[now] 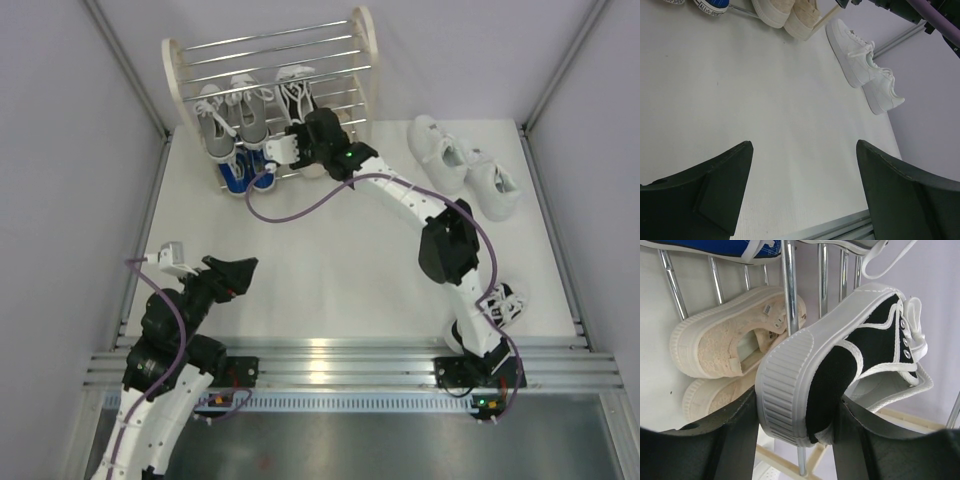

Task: Place and organize the shoes onto the shoe shelf
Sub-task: Place the shoe at the shoe shelf.

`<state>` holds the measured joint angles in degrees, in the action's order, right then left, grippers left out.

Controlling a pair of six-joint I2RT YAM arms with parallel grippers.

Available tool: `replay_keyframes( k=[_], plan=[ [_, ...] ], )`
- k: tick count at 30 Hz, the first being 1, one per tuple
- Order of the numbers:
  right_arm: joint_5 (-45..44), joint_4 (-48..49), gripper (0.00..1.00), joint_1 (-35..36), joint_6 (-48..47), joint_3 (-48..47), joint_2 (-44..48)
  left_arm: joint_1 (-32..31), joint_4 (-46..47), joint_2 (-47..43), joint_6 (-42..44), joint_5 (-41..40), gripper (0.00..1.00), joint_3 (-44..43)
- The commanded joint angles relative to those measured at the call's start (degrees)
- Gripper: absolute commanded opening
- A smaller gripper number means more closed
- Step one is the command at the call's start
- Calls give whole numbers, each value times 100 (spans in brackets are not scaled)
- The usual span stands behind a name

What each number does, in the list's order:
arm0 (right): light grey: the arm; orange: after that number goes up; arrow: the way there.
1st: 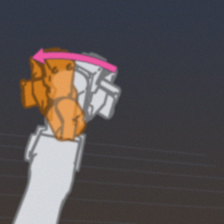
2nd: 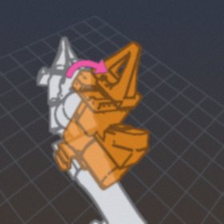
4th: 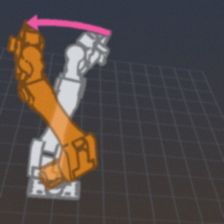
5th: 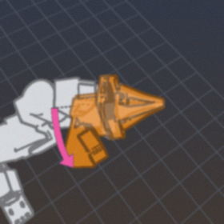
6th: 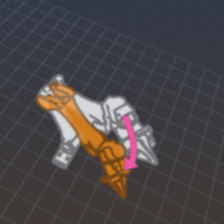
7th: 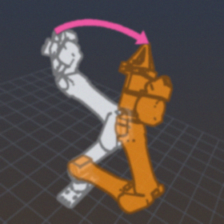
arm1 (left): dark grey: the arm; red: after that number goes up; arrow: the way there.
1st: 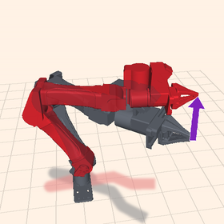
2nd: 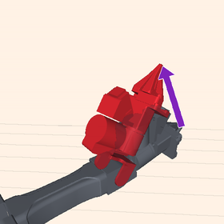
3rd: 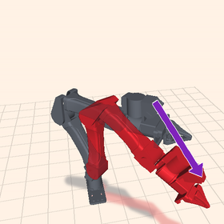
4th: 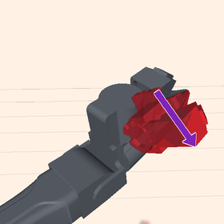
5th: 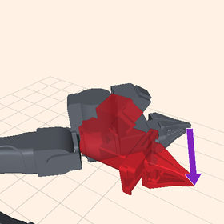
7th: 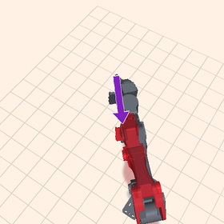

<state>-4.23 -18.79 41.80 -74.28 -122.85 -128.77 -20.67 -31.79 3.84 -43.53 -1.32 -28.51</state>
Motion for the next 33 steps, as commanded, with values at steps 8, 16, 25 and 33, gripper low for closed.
replay_keyframes(
  k=[8, 16, 25, 33],
  plan=[
    [-60, 753, 99, -84, -262, 85, 361, 10, -82, -111, 20, -96, 90, -190],
    [150, 658, 99, -76, -139, 735, 1064, 10, -90, -181, -68, -61, 91, -190],
    [397, -10, 99, -84, 10, 1404, 2004, 10, -90, -243, -261, 53, 91, -128],
    [1431, -2482, 100, -93, 397, 1483, 2918, 10, -99, -147, 2, 27, 92, -417]
  ],
)
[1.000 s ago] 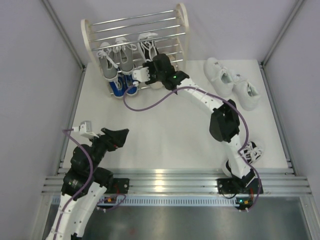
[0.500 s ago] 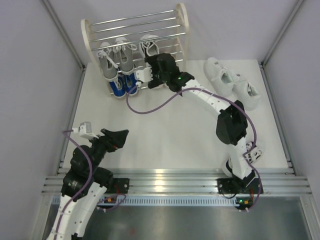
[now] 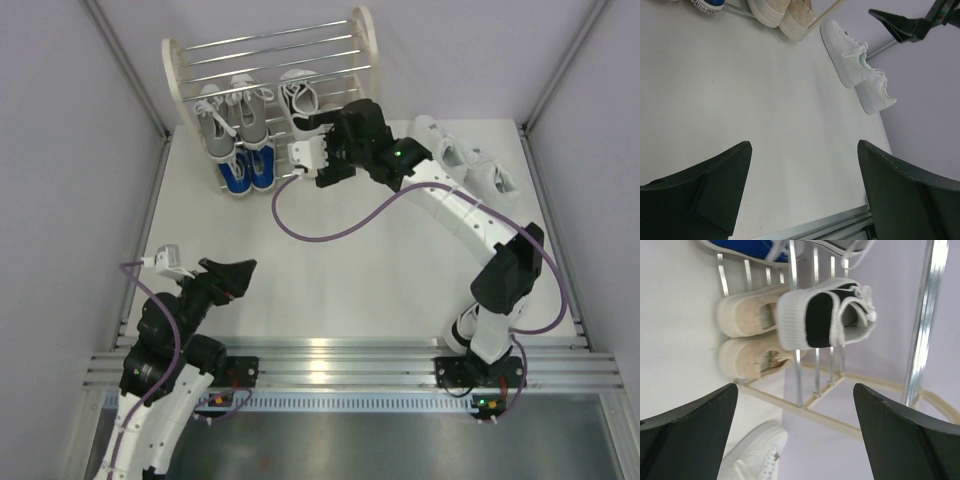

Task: Place and organize the shoes onto the shoe shelf
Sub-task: Place the shoe at the shoe shelf.

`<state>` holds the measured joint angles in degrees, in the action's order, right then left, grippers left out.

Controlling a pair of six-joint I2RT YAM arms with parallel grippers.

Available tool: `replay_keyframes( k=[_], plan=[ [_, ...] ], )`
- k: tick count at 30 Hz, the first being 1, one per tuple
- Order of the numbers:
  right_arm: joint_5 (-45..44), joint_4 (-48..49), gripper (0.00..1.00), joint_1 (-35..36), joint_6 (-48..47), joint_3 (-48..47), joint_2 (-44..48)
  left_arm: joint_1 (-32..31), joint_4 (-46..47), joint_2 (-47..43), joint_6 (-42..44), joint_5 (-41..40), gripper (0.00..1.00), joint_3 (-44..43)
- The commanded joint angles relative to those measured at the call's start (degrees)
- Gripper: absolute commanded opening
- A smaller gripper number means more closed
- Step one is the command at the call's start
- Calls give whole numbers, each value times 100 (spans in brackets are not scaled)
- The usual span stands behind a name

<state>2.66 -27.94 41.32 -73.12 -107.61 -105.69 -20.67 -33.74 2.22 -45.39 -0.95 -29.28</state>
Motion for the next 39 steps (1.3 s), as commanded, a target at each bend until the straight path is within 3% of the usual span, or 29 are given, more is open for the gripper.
replay_keyframes(
  k=[1, 3, 8, 12, 18, 25, 33, 39],
  plan=[
    [937, -1887, 99, -63, 368, -6, 889, 10, 104, 50, 240, -28, 93, -368],
    [1401, -2607, 99, -106, 745, 352, 1207, 10, 113, 191, 398, -19, 93, -429],
    [1861, -2743, 99, -764, 1807, 1961, 2780, 10, 236, 752, 662, 402, 94, -570],
    [2089, -3407, 100, -2500, 2206, 2787, 3484, 10, 393, 1061, 777, 675, 95, -632],
    [1274, -3665, 100, -3963, 2355, 4493, 4828, 10, 657, 1228, 935, 842, 96, -544],
    [860, -3780, 100, -5984, 1584, 5547, 5338, 10, 965, 1378, 1032, 1254, 96, -351],
    [1228, -4087, 99, -6083, 1450, 6120, 5612, 19, 1273, 1413, 1084, 1554, 96, -157],
    [1193, -3666, 94, -6083, 1458, 6709, 5656, 10, 1308, 1386, 1058, 1633, 95, -122]
  ],
)
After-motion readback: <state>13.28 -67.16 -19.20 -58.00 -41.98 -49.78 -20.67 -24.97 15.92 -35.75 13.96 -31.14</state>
